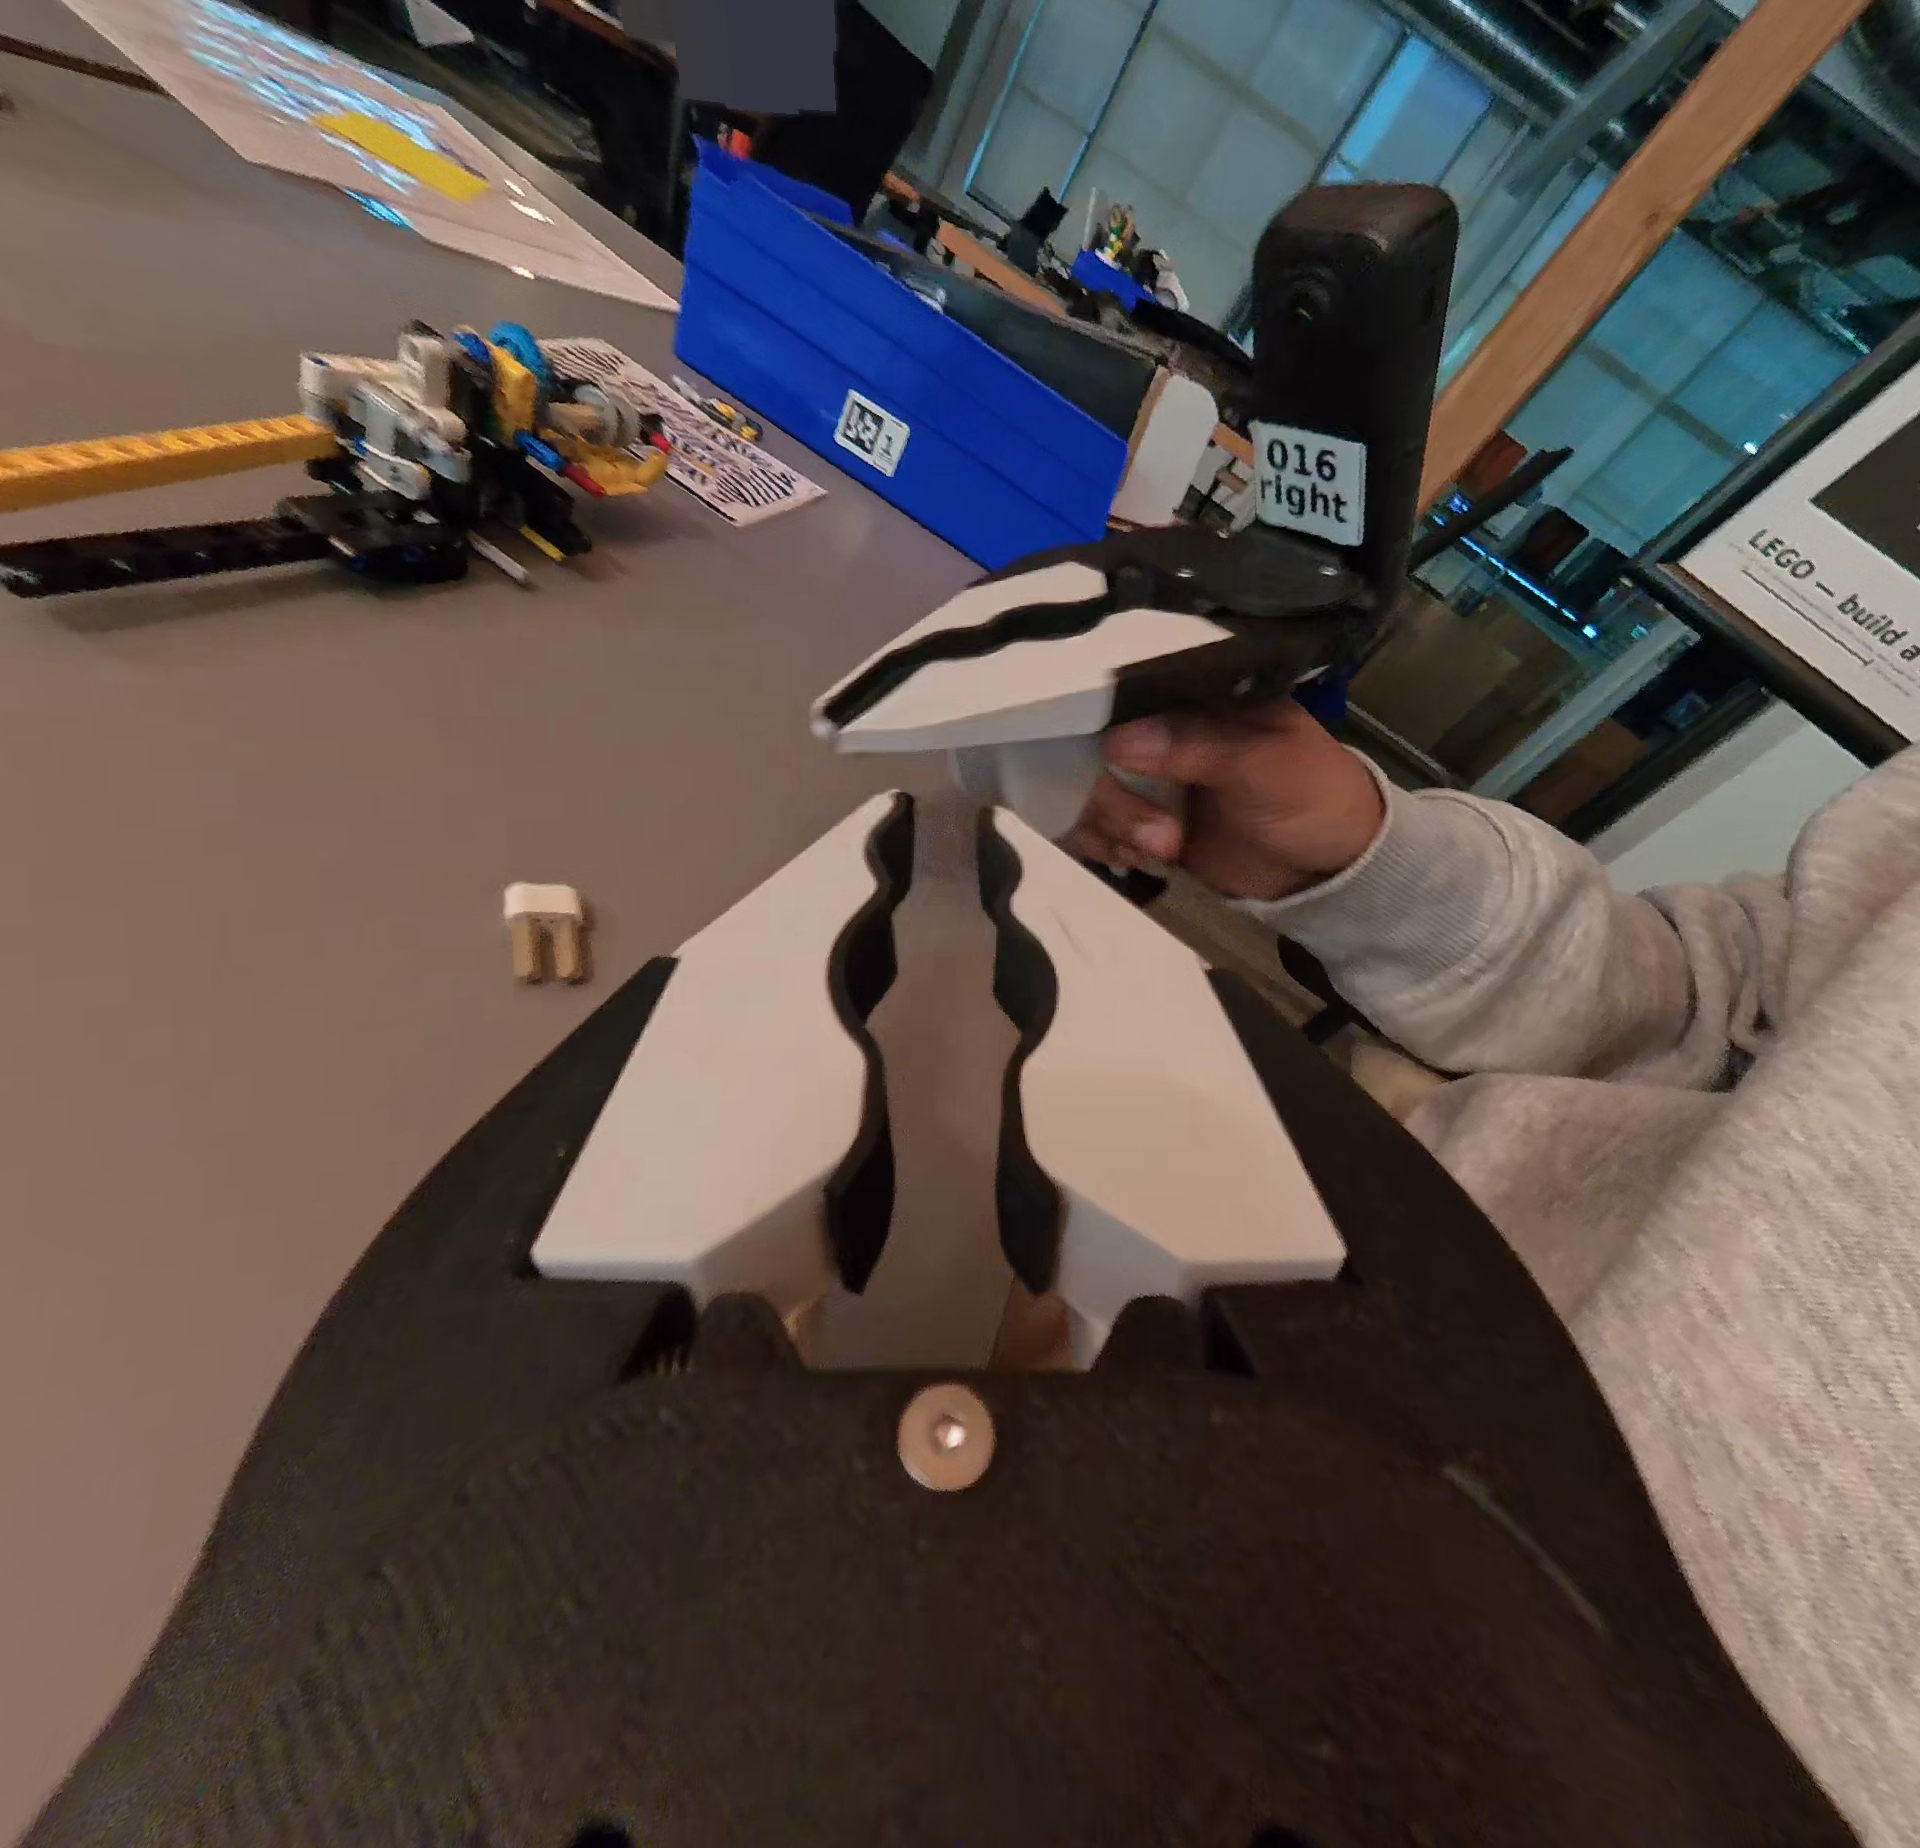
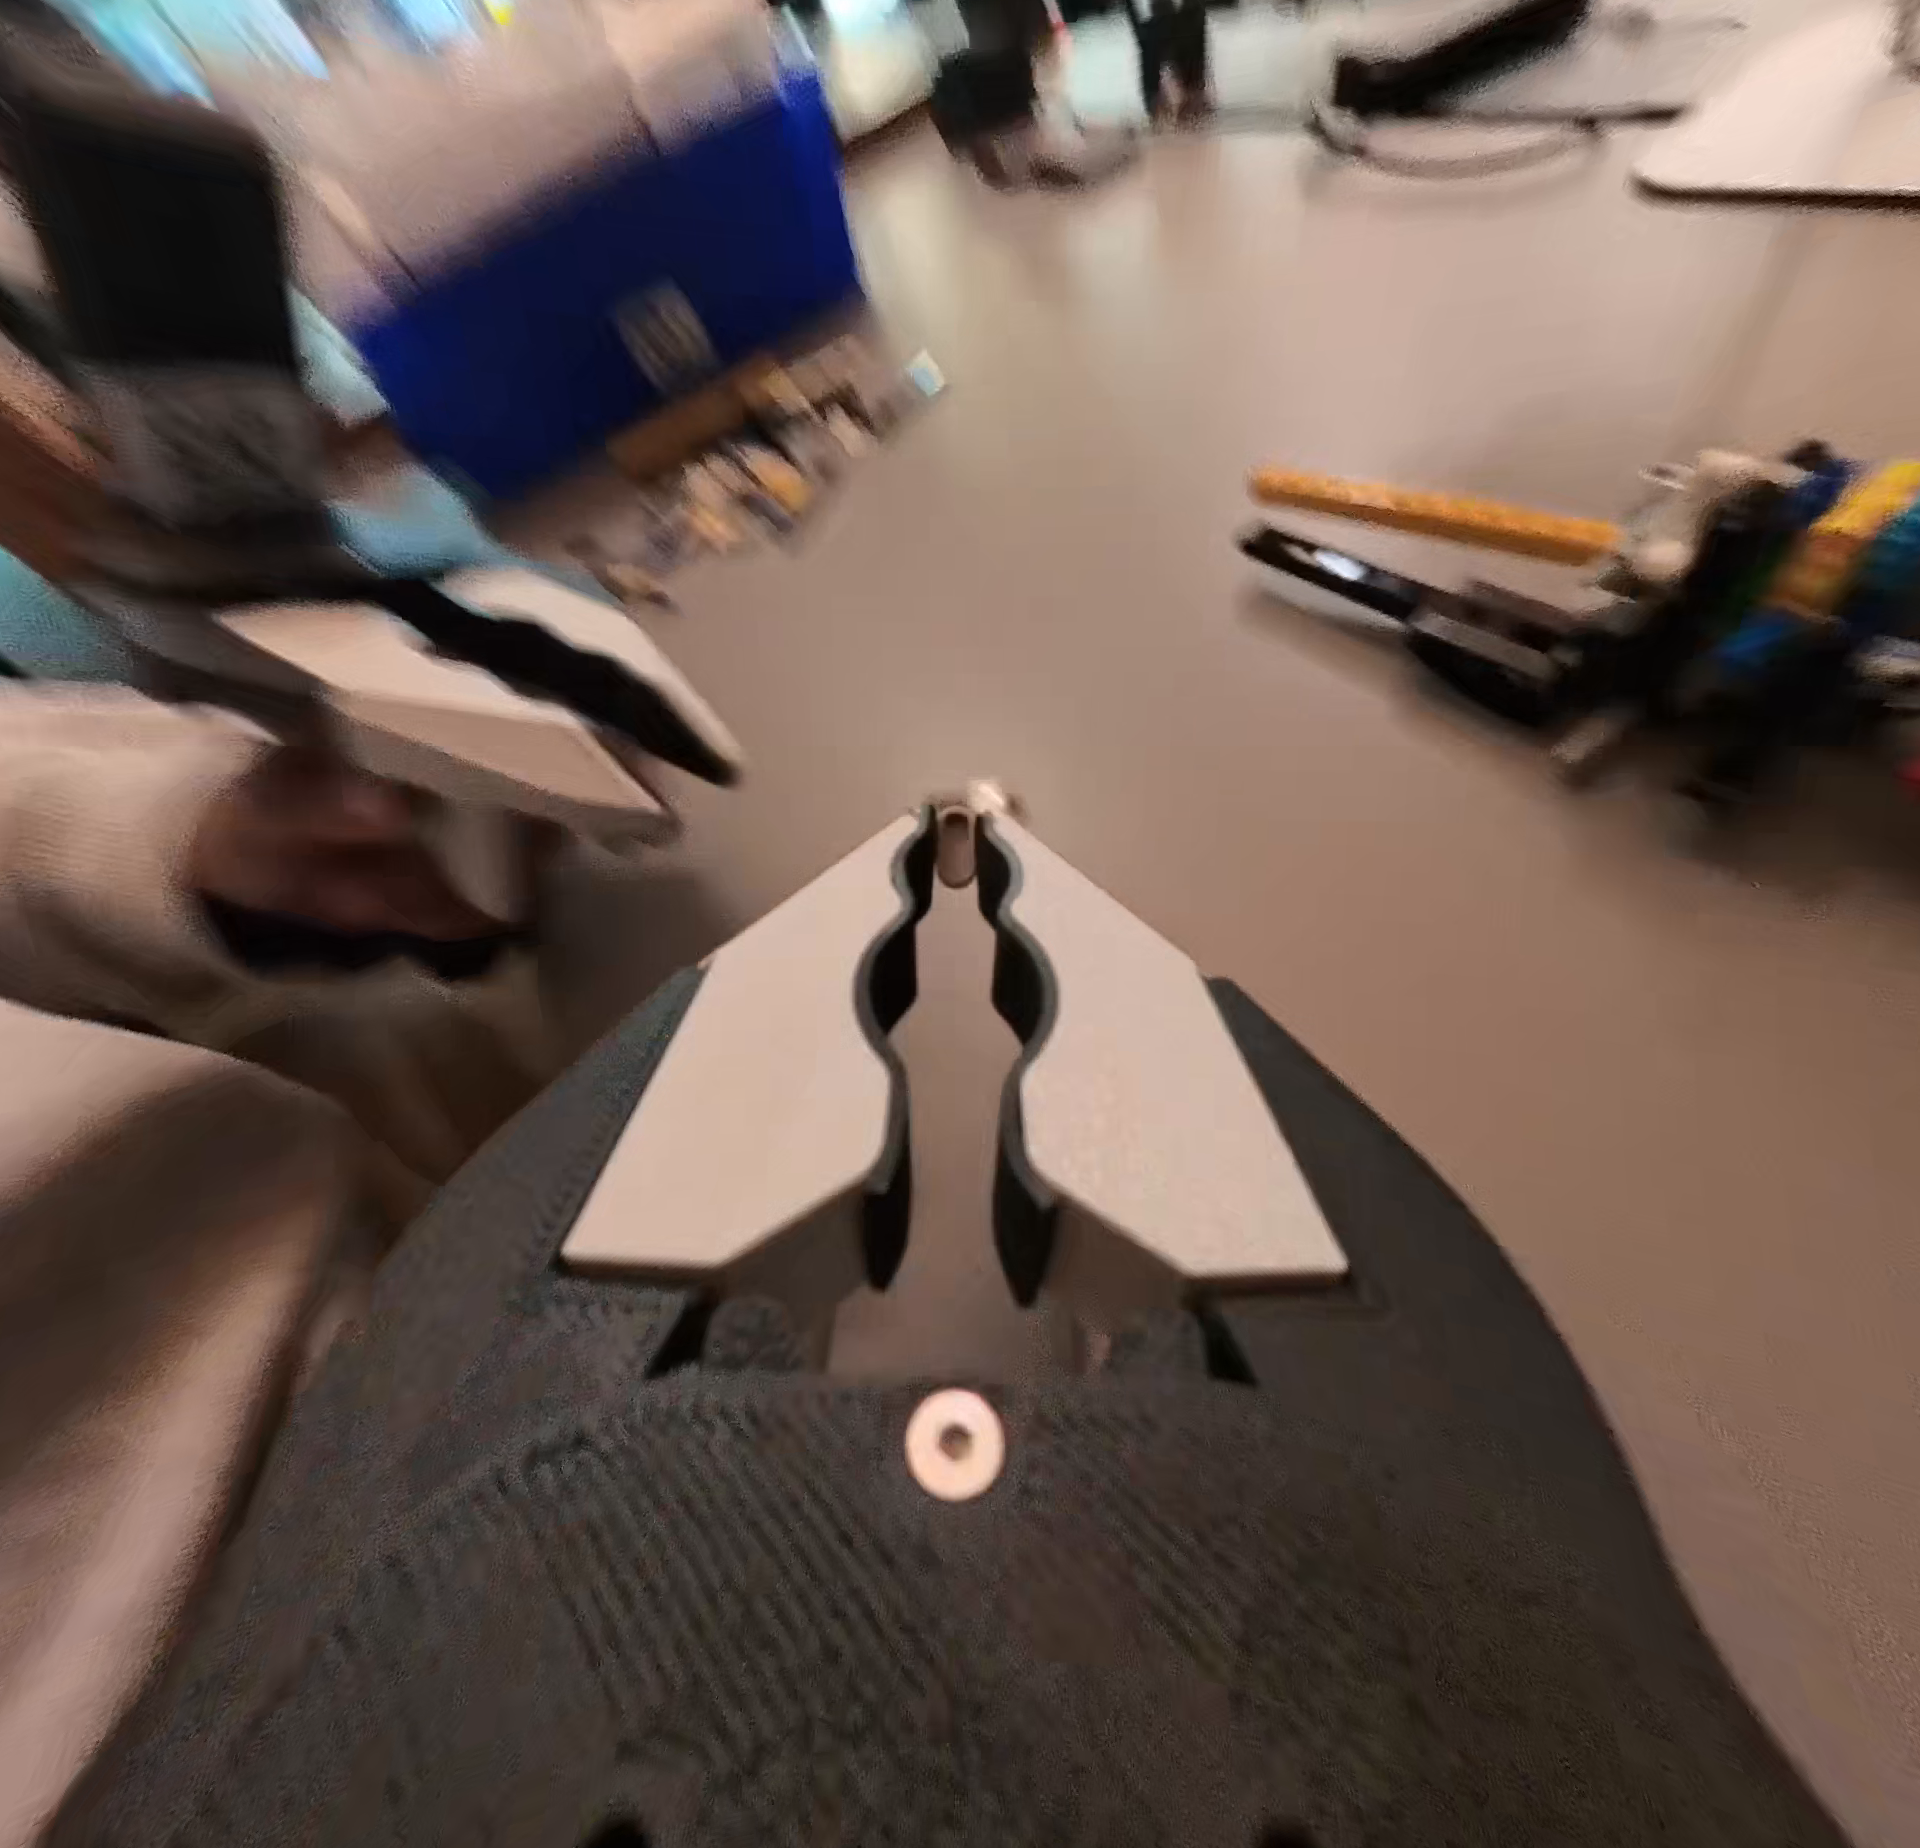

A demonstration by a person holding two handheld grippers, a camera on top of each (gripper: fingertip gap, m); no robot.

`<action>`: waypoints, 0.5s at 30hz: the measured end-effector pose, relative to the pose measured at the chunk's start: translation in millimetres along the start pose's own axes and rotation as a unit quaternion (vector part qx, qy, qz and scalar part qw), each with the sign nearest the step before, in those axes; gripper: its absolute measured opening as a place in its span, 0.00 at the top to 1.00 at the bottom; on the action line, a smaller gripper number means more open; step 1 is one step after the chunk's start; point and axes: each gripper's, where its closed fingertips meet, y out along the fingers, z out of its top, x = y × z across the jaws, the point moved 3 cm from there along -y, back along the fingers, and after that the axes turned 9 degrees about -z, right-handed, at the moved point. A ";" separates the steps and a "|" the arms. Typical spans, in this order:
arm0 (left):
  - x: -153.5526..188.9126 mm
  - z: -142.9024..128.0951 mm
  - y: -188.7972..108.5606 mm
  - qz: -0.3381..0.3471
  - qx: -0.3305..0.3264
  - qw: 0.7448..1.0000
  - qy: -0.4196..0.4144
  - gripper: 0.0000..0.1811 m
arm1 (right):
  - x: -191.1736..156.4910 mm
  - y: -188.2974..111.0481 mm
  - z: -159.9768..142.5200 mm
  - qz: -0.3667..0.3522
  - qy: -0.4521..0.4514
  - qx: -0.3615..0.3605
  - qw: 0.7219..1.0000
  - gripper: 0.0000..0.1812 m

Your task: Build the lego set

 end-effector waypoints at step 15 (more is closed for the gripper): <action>25.8 27.4 -17.1 0.011 0.056 0.976 0.211 0.91 | -58.8 -10.6 33.6 0.376 0.405 0.050 0.832 0.97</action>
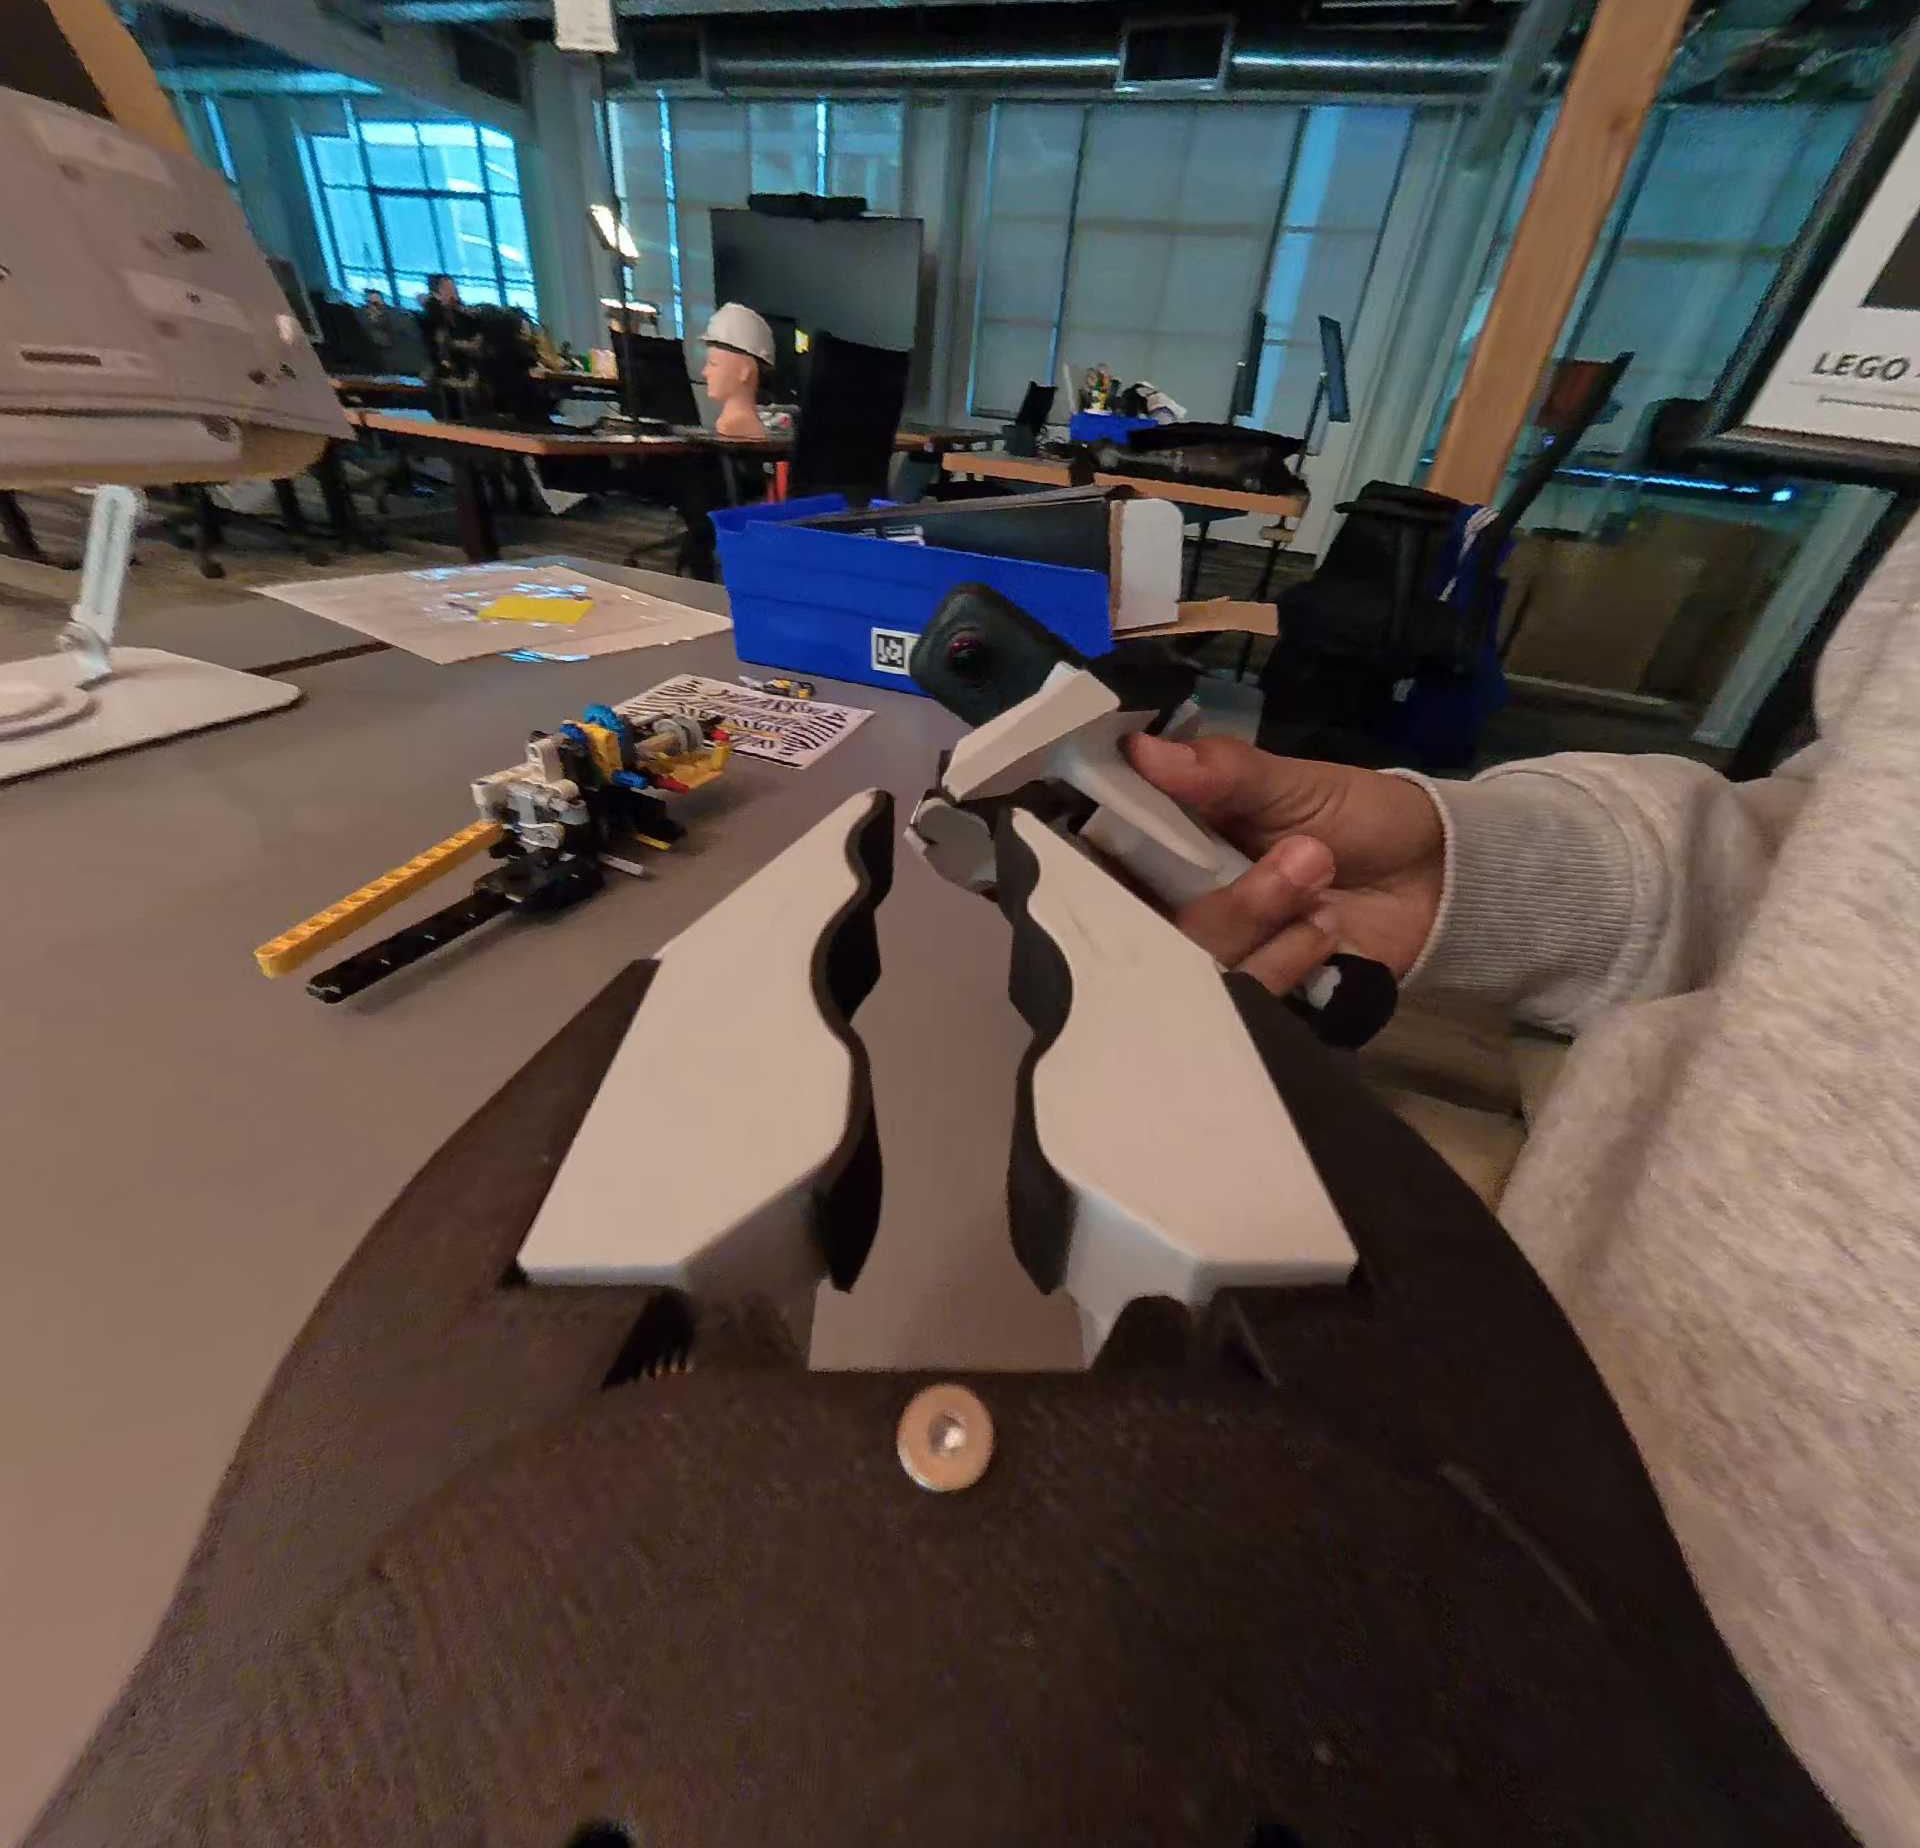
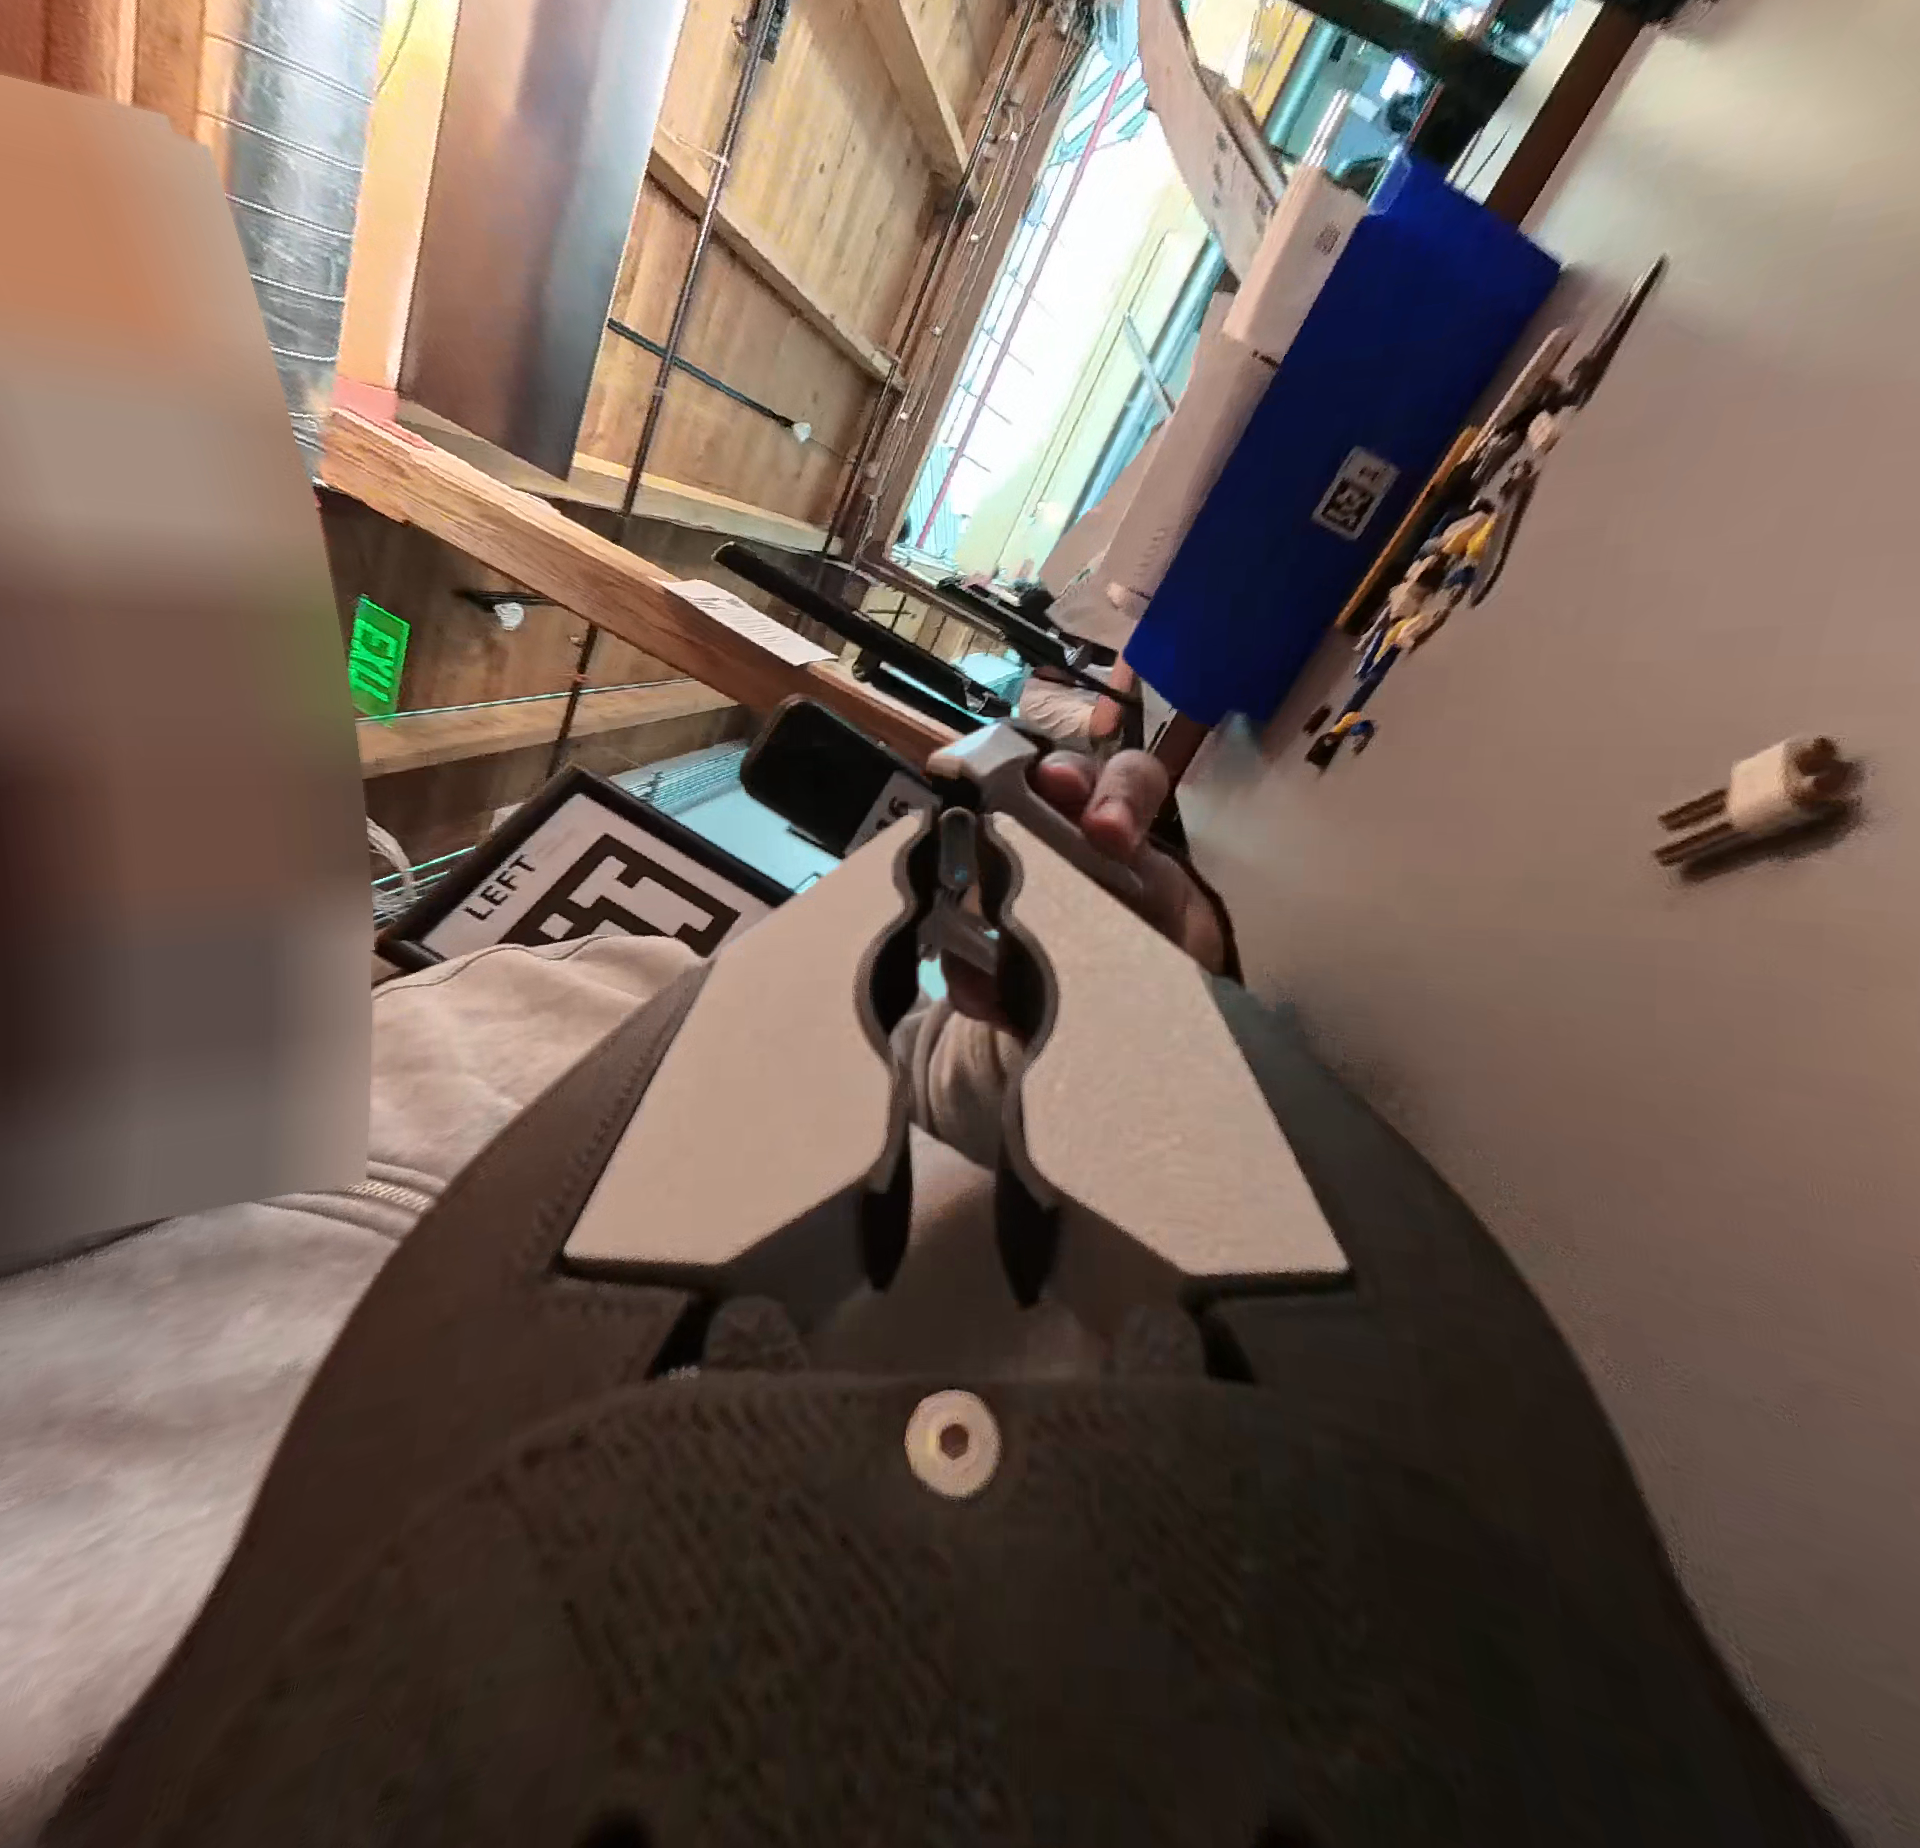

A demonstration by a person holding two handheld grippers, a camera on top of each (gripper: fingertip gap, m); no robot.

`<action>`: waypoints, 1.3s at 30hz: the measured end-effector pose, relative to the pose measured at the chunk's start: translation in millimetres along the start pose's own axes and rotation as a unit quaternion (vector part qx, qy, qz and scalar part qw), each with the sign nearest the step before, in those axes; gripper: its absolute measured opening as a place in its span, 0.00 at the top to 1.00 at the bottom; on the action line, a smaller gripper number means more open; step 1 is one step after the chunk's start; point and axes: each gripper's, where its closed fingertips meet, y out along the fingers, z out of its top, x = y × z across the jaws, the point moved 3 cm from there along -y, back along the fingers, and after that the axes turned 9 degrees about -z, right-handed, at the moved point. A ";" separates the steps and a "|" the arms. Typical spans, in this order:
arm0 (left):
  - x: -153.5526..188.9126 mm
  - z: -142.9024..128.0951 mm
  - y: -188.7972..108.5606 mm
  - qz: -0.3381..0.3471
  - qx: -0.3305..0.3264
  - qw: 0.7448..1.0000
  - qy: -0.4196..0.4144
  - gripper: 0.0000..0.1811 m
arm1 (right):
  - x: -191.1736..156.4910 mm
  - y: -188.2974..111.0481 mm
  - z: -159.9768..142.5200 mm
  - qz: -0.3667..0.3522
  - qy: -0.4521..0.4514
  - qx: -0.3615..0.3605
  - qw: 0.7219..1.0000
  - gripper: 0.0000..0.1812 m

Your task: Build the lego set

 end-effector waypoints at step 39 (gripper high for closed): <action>23.7 -27.8 4.5 -0.156 -0.101 0.980 -0.064 0.99 | 11.6 -18.5 -31.8 0.013 0.101 -0.181 0.978 0.97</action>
